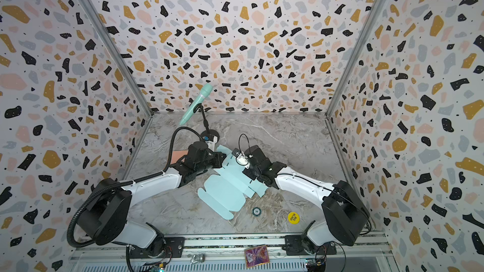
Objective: Assemble paper box
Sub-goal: First fold the bottom flaps of a flat cardboard box at the center of the table.
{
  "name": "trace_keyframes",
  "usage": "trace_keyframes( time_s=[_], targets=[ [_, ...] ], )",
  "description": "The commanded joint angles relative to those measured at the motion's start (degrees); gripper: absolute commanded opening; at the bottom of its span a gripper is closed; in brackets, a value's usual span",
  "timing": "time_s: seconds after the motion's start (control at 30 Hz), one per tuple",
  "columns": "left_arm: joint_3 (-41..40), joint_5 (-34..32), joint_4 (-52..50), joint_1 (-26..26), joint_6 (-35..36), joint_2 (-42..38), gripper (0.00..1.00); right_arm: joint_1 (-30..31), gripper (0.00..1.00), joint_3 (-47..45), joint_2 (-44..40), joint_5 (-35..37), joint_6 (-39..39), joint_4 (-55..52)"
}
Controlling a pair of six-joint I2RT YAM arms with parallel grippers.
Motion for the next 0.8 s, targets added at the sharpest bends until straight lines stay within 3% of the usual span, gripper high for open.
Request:
trace_keyframes(
  time_s=[0.0,0.2,0.4,0.77],
  targets=[
    [-3.75,0.65,2.12,2.5,0.01,-2.92,0.01,1.47,0.0,-0.48,-1.1,3.13,-2.08,0.27],
    [-10.3,0.91,2.26,6.76,0.1,-7.39,0.01,2.3,0.0,-0.79,-1.38,4.86,-2.36,0.05],
    [-14.57,-0.65,2.1,7.05,1.24,-8.29,0.01,2.82,0.0,-0.66,-1.39,5.03,-2.81,0.01],
    [-15.32,-0.3,7.53,7.09,1.5,-2.11,0.01,3.78,0.0,-1.8,-2.69,4.61,-3.63,1.24]
  ],
)
